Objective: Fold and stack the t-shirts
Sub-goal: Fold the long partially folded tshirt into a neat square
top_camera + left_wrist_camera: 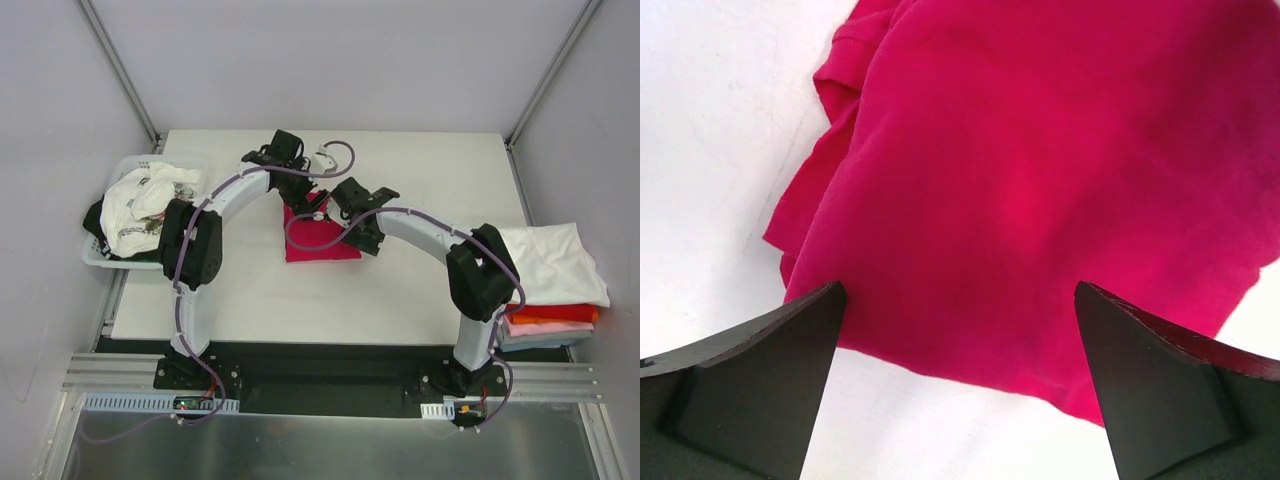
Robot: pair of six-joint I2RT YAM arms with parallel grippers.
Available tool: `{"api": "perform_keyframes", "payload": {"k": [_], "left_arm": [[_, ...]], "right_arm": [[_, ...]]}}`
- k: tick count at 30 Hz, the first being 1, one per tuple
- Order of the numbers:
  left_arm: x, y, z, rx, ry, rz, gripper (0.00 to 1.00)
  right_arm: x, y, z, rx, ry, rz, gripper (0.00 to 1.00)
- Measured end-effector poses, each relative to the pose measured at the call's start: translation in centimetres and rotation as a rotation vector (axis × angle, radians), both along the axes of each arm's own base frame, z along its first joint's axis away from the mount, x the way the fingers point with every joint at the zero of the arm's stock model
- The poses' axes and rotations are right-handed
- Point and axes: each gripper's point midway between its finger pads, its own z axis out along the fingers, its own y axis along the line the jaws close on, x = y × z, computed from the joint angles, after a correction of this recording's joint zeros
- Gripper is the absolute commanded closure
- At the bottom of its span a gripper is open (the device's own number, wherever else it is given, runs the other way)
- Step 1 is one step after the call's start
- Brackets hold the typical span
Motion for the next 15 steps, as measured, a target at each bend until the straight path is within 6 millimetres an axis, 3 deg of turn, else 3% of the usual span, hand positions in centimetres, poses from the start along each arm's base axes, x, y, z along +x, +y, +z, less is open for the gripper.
{"api": "perform_keyframes", "payload": {"k": [15], "left_arm": [[1.5,2.3,-4.1,0.153,0.010,0.079,0.01]], "right_arm": [[-0.3,-0.2,0.7,0.013,-0.006,-0.011,0.28]]}}
